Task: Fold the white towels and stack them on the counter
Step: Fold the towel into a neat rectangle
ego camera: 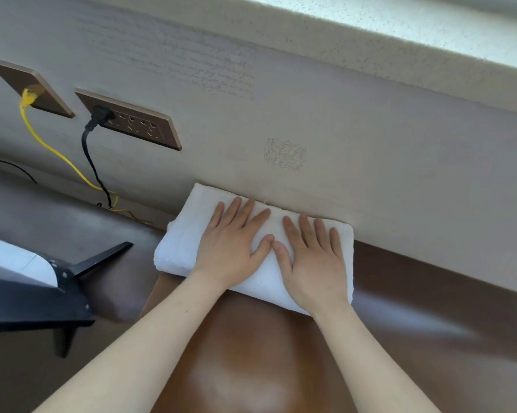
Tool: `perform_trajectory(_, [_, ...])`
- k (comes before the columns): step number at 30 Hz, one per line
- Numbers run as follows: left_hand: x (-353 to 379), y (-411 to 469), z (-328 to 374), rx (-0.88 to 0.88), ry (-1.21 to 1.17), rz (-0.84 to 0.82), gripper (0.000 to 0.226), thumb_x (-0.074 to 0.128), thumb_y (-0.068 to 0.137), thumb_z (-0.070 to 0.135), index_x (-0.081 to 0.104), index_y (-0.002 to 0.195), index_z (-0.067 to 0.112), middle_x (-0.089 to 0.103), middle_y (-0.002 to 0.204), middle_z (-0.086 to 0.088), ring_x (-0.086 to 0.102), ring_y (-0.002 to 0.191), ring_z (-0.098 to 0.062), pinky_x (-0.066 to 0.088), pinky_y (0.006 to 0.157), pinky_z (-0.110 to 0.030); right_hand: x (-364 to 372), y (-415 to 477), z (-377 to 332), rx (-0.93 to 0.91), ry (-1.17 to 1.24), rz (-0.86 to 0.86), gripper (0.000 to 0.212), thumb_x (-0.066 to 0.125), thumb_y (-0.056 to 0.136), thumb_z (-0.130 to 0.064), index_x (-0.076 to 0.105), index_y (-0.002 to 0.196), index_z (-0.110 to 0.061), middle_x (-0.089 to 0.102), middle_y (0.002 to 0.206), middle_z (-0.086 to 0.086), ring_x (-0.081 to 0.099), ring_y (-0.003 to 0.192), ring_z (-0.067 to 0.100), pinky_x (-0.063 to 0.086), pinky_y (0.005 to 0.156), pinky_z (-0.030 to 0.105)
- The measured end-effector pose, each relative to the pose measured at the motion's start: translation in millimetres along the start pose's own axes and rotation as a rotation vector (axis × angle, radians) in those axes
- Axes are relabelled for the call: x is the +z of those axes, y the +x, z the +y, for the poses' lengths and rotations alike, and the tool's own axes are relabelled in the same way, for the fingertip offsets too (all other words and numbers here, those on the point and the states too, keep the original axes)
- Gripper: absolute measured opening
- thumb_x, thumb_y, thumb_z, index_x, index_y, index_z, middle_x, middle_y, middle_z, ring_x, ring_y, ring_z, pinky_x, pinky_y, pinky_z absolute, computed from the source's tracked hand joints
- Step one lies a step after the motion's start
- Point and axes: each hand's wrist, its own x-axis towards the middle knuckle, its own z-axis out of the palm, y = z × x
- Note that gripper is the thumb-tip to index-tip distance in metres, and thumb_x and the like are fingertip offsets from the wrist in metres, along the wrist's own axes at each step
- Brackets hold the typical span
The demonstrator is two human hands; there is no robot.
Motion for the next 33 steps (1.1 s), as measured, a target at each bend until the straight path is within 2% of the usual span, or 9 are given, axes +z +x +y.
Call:
perform_trajectory(3, [-2,7,-8,-0.03,0.017,-0.059,0.079,0.008,0.087,0.073,0.024,0.156,0.038,0.014,0.166,0.006,0.003,0.154,-0.017,-0.004,0.123,-0.045,-2,0,5,0.004,0.024,-0.002,0.076,-0.002,0.09,-0.07,0.015,0.157,-0.036,0.013,0.165,-0.002,0.002,0.153,0.025,-0.005,0.123,0.042])
perform_trajectory(6, [-4,8,-25,-0.116,-0.031,-0.078,0.082,0.009,0.082,0.078,0.02,0.155,0.042,0.006,0.167,0.01,-0.003,0.153,-0.015,-0.007,0.123,-0.048,-1,-3,13,0.045,0.024,0.027,0.074,0.008,0.092,-0.071,0.021,0.156,-0.035,0.017,0.165,-0.001,0.004,0.152,0.026,-0.006,0.122,0.04])
perform_trajectory(12, [-2,9,-36,-0.163,-0.082,-0.052,0.082,0.013,0.083,0.08,0.023,0.154,0.042,0.009,0.167,0.008,-0.002,0.154,-0.016,-0.006,0.122,-0.05,2,-4,22,0.068,0.038,0.058,0.074,0.014,0.092,-0.073,0.026,0.154,-0.034,0.019,0.164,-0.004,0.006,0.152,0.024,0.001,0.123,0.042])
perform_trajectory(16, [-1,11,-44,-0.193,-0.085,-0.045,0.082,0.013,0.082,0.081,0.023,0.154,0.043,0.011,0.166,0.01,-0.003,0.153,-0.015,-0.003,0.122,-0.055,3,-11,38,0.133,0.168,0.047,0.074,0.015,0.09,-0.073,0.02,0.155,-0.038,0.012,0.164,-0.012,-0.004,0.151,0.015,0.014,0.123,0.038])
perform_trajectory(28, [-1,10,-44,-0.21,-0.128,-0.02,0.081,0.021,0.081,0.082,0.026,0.152,0.043,0.016,0.164,0.012,0.002,0.153,-0.013,0.008,0.122,-0.051,10,-10,44,0.103,0.29,0.067,0.072,0.02,0.091,-0.069,0.024,0.154,-0.035,0.015,0.163,-0.008,0.001,0.151,0.015,-0.003,0.119,0.024])
perform_trajectory(30, [-2,10,-45,-0.206,-0.125,-0.04,0.082,0.019,0.08,0.082,0.026,0.152,0.044,0.015,0.165,0.013,0.002,0.153,-0.013,0.009,0.122,-0.052,10,-9,45,0.093,0.308,0.07,0.071,0.021,0.091,-0.069,0.026,0.153,-0.035,0.018,0.163,-0.006,0.003,0.151,0.016,-0.003,0.12,0.026])
perform_trajectory(33, [-6,10,-40,-0.234,-0.089,-0.05,0.083,0.013,0.08,0.082,0.024,0.153,0.044,0.012,0.166,0.013,-0.002,0.153,-0.014,0.003,0.122,-0.053,7,-8,43,0.098,0.258,0.066,0.07,0.017,0.092,-0.068,0.026,0.153,-0.036,0.021,0.162,-0.005,0.005,0.151,0.018,0.003,0.124,0.038])
